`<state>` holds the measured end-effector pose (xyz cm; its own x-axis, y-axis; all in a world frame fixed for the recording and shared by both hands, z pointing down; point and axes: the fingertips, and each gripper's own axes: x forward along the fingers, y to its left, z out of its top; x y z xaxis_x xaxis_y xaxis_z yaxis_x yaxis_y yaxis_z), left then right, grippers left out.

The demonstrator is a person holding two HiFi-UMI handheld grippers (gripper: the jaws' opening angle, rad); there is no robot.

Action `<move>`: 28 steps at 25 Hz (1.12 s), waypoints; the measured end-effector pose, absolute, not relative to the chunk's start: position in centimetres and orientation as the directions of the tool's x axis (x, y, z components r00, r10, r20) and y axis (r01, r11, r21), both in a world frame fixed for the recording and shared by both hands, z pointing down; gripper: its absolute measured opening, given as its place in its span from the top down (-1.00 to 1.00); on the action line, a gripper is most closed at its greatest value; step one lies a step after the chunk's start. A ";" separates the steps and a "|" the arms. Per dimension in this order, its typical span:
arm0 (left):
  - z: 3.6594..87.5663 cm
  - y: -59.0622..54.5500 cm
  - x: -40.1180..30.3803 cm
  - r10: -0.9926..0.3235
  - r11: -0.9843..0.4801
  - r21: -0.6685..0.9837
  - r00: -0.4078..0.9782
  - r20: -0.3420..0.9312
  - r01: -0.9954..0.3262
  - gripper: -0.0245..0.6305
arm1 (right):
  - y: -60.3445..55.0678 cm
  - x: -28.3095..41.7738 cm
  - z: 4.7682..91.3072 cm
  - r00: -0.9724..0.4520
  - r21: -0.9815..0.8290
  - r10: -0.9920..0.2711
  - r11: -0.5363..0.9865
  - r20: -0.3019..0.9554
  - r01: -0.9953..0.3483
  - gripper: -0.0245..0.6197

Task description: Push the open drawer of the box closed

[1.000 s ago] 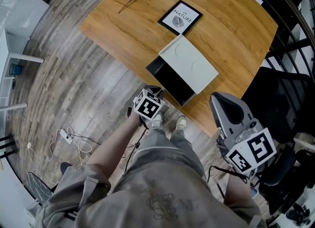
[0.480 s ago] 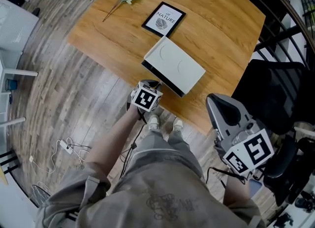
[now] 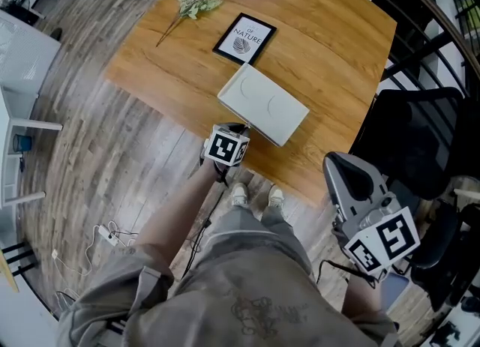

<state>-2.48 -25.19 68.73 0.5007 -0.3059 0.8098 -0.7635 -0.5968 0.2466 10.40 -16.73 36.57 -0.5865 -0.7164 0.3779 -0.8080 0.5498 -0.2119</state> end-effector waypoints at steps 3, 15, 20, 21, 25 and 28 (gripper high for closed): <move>67.4 -24.1 -3.6 -0.338 -0.618 0.129 0.410 0.847 -0.775 0.78 | -16.6 10.7 36.0 -0.583 -0.204 -0.724 0.549 0.368 -0.810 0.82; 47.9 -24.4 -2.9 -0.594 -0.697 -0.018 0.563 0.574 -0.717 0.83 | -17.4 10.0 30.4 -0.611 -0.125 -0.747 0.602 0.261 -0.789 0.82; 39.1 -24.6 -3.2 -0.676 -0.686 -0.066 0.602 0.424 -0.725 0.83 | -17.2 10.0 28.1 -0.615 -0.097 -0.759 0.610 0.212 -0.786 0.82; 37.5 -24.4 -3.2 -0.689 -0.684 -0.076 0.608 0.394 -0.726 0.84 | -17.1 10.0 27.7 -0.617 -0.092 -0.760 0.613 0.202 -0.785 0.82; 31.3 -23.4 -3.0 -0.726 -0.677 -0.110 0.635 0.265 -0.728 0.84 | -16.5 9.7 25.7 -0.630 -0.058 -0.761 0.629 0.155 -0.775 0.82; 27.6 -22.3 -2.5 -0.734 -0.678 -0.125 0.655 0.182 -0.724 0.84 | -16.0 10.0 24.2 -0.629 -0.033 -0.769 0.629 0.115 -0.776 0.82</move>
<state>-2.48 -22.33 27.64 0.6549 -0.7336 0.1818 -0.7245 -0.6778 -0.1253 9.97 -16.05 24.22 -0.6286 -0.7693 0.1145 -0.7763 0.6294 -0.0331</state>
